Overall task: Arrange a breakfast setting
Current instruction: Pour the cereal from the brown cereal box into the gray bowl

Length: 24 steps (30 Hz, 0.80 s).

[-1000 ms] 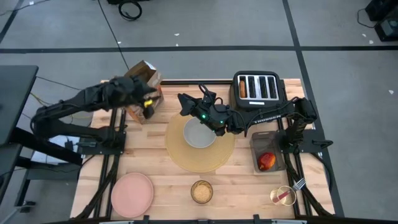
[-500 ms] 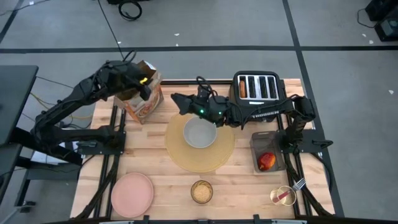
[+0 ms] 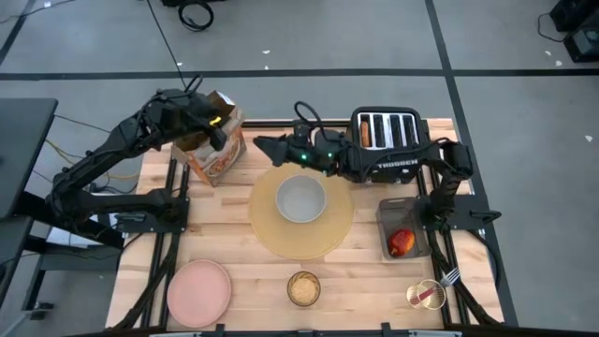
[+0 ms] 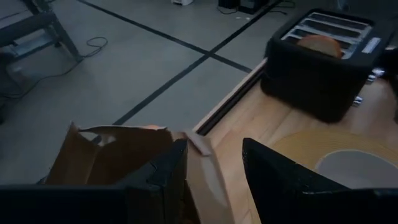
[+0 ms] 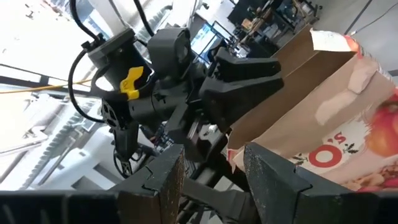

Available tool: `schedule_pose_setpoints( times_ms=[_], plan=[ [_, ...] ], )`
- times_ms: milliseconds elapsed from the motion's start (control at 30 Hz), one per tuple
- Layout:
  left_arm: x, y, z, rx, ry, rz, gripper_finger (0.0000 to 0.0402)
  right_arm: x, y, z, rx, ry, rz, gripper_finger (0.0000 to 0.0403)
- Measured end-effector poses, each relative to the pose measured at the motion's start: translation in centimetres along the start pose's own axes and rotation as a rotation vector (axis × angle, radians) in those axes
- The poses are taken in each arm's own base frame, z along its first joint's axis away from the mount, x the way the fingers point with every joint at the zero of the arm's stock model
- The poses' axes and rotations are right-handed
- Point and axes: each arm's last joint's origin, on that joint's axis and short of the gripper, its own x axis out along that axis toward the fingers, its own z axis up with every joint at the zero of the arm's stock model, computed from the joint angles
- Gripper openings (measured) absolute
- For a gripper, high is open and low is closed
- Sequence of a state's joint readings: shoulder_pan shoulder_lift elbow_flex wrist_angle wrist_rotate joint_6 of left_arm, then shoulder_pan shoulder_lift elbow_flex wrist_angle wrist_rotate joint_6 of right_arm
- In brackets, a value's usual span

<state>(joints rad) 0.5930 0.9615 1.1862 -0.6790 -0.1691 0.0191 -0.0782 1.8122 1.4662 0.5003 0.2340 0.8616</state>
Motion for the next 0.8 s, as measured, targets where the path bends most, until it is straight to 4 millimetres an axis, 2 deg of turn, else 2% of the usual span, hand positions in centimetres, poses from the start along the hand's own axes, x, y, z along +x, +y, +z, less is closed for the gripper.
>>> schedule_pose_setpoints(
  times_ms=[400,567,667,800],
  plan=[
    [-0.2,0.0,0.9,-0.164,-0.082,-0.008,0.0167,0.4,-1.0,1.9,0.004,-0.074,0.009,0.0174],
    [-2.1,0.8,2.5,-0.190,-0.098,0.011,0.0207,0.5,-1.1,2.1,0.005,-0.086,0.014,0.0174],
    [-2.9,1.6,3.1,-0.201,-0.032,0.051,0.0238,0.5,-1.1,2.1,0.005,-0.085,0.013,0.0174],
    [-2.8,2.4,2.7,-0.155,0.129,0.098,0.0259,0.5,-1.1,2.1,0.005,-0.085,0.013,0.0174]
  ],
)
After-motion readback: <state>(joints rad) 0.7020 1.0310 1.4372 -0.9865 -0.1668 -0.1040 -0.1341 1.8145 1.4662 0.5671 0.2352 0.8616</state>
